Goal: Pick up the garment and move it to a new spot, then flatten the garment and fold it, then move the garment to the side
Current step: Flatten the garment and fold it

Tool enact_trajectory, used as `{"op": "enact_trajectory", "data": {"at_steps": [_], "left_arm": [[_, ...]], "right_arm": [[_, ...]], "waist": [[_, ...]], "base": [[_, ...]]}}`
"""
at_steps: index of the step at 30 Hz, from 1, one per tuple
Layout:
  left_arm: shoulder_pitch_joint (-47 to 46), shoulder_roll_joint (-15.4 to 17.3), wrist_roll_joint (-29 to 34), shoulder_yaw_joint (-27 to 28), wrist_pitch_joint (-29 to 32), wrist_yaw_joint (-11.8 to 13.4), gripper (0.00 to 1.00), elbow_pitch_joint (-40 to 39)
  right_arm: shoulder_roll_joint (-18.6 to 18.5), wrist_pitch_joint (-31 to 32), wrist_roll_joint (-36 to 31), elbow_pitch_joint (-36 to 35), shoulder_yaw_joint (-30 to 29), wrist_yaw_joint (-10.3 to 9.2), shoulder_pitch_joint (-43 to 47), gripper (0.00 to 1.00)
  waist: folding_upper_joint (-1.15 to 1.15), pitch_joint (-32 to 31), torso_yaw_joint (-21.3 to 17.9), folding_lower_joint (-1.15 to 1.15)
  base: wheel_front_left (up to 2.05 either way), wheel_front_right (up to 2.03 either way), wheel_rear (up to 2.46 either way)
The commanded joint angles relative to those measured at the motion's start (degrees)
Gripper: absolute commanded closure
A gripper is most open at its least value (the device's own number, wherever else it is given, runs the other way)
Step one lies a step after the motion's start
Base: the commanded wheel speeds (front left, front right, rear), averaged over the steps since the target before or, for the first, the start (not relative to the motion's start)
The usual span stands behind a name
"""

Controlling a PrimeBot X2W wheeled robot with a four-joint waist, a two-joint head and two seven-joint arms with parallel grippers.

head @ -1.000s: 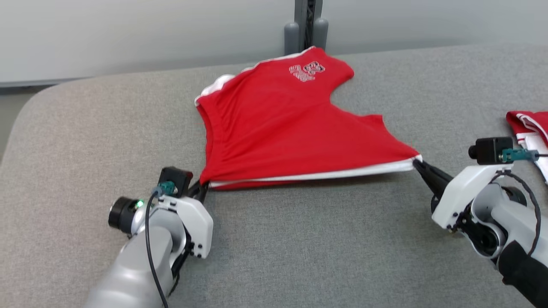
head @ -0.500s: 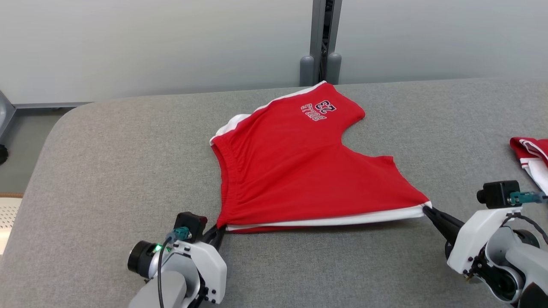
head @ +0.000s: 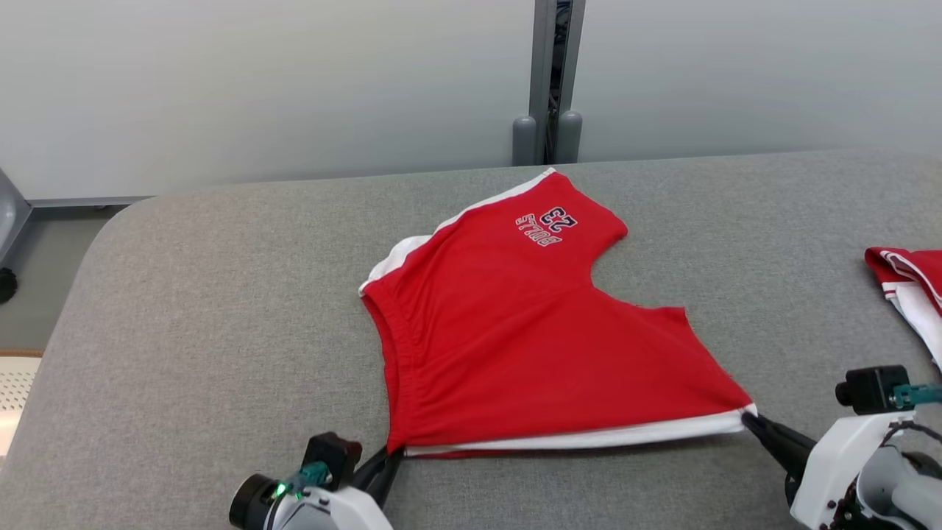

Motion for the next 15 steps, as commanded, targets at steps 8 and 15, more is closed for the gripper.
{"op": "enact_trajectory", "data": {"at_steps": [8, 15], "left_arm": [[6.8, 4.8, 1.1, -1.3, 0.9, 2.0, 1.00, -9.7], [11.7, 9.1, 2.2, -3.5, 4.6, 4.4, 1.00, -20.8]], "right_arm": [[-3.2, 2.1, 2.2, -4.6, 0.5, -0.04, 4.6, 1.00], [-6.7, 2.9, 3.1, -8.3, 0.5, -0.03, 7.3, 1.00]], "waist": [[0.00, -0.9, 0.3, 0.00], [0.00, -0.9, 1.2, 0.00]], "base": [[0.00, 0.00, 0.00], [0.00, 0.00, 0.00]]}}
